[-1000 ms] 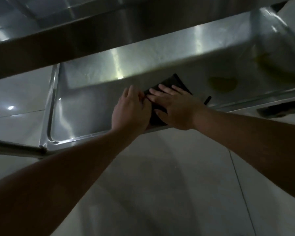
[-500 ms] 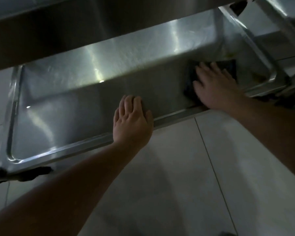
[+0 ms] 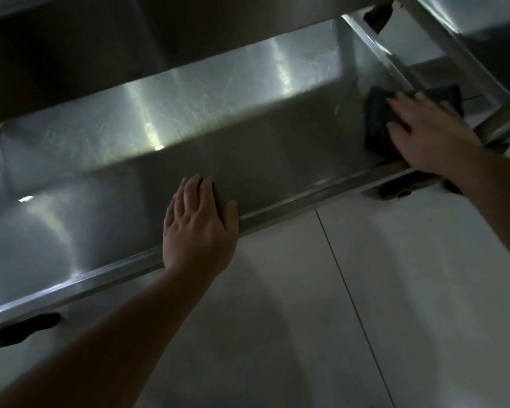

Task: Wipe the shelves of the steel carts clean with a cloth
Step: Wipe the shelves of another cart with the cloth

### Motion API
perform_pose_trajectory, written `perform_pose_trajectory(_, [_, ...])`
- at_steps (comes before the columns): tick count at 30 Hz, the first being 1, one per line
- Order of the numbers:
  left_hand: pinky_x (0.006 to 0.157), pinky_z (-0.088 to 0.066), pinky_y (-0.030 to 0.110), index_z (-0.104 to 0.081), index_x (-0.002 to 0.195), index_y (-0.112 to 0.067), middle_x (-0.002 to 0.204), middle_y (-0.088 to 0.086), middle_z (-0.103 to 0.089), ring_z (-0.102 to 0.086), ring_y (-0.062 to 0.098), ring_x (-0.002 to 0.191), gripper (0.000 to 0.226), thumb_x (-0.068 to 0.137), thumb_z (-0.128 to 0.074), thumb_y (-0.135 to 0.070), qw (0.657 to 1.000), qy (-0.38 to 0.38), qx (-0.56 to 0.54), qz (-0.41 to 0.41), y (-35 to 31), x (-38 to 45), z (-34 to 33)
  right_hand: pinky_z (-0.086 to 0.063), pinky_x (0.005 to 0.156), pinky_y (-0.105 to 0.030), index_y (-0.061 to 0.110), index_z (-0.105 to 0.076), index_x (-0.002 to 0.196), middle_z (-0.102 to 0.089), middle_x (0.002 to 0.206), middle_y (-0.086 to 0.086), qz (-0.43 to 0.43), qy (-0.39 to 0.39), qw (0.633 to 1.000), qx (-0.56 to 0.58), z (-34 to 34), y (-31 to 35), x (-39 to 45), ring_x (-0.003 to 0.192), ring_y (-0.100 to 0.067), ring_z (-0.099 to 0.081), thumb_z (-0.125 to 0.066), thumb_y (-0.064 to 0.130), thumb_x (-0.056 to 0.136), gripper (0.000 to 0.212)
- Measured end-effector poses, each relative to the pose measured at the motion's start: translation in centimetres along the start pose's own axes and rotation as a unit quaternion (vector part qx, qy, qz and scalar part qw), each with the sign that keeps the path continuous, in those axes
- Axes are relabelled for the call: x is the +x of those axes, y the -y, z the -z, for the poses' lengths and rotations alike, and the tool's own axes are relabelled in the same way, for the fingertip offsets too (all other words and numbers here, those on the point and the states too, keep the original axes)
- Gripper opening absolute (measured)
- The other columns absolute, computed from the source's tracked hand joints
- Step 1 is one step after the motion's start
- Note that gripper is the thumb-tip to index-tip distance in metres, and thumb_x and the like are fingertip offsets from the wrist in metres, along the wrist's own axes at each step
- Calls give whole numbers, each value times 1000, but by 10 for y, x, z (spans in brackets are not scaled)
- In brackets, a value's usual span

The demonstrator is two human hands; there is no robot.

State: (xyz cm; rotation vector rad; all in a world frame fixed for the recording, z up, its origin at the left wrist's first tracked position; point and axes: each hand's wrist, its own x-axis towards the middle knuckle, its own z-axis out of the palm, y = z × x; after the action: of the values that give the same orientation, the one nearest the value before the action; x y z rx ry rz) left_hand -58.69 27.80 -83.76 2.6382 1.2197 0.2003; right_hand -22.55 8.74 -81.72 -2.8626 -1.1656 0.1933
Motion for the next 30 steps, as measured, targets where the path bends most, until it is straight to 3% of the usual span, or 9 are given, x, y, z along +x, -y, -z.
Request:
perform_pose_trajectory(4, [131,-14,43,-30,161,-20,169,4,-28,-15,23,160,65,108,-33,-59,1000,8,13,0,-2,0,1,-1,125,-59,29,-10,164,-7,173,5,-167,26,984,48,-1,30,24,159,-30,1,-16,58,97,73])
perform_pose_trajectory(6, [131,-13,44,-30,161,-20,169,5,-27,-14,23,160,65,108,-32,-59,1000,14,14,2,-3,0,1,-3,125,-59,25,-12,164,-6,174,3,-148,47,984,85,1,69,22,159,-32,1,-19,57,98,74])
perform_pose_trajectory(9, [131,-15,45,-32,160,-19,168,5,-29,-15,24,160,66,108,-28,-59,1000,11,12,0,-5,2,2,-10,125,-56,23,-25,161,-15,172,2,24,43,997,67,-10,134,-9,158,-30,-10,-25,57,97,72])
perform_pose_trajectory(12, [130,-18,45,-35,158,-17,166,6,-32,-20,25,159,71,105,-23,-61,1000,1,15,-6,-4,1,1,-4,127,-44,32,-21,163,-12,172,14,265,69,961,32,-22,172,-46,159,-16,-5,-18,63,97,73])
perform_pose_trajectory(15, [129,-20,45,-37,158,-18,166,5,-34,-22,25,158,72,104,-22,-62,1000,-10,15,-11,-1,1,-1,-1,125,-35,37,-24,162,-16,169,19,355,87,930,28,-15,149,-33,158,-9,-8,-19,65,98,70])
perform_pose_trajectory(19, [129,-19,44,-37,159,-19,166,4,-35,-22,23,158,71,105,-23,-63,1000,-16,23,-7,2,0,-4,-15,126,-51,26,-34,161,-27,169,3,171,12,985,25,-7,69,16,157,-24,-21,-29,56,96,71])
perform_pose_trajectory(24, [130,-19,43,-36,161,-17,169,4,-33,-19,22,160,75,105,-19,-65,999,-15,34,-6,0,1,-5,-4,126,-57,26,-22,162,-17,172,2,-108,-14,993,47,2,23,64,159,-29,-7,-22,54,98,69])
perform_pose_trajectory(27, [130,-18,42,-35,162,-17,169,5,-33,-18,21,160,76,105,-19,-65,999,-13,39,-4,-2,1,-5,-4,126,-58,23,-19,164,-13,173,-2,-131,-2,989,70,0,69,75,159,-32,-5,-21,54,96,74])
perform_pose_trajectory(30, [130,-17,42,-36,161,-17,169,5,-34,-19,21,160,76,105,-21,-65,999,-13,41,0,-3,1,-4,-10,126,-55,21,-26,162,-18,172,-3,-12,19,997,73,-1,142,71,157,-31,-13,-26,52,97,72])
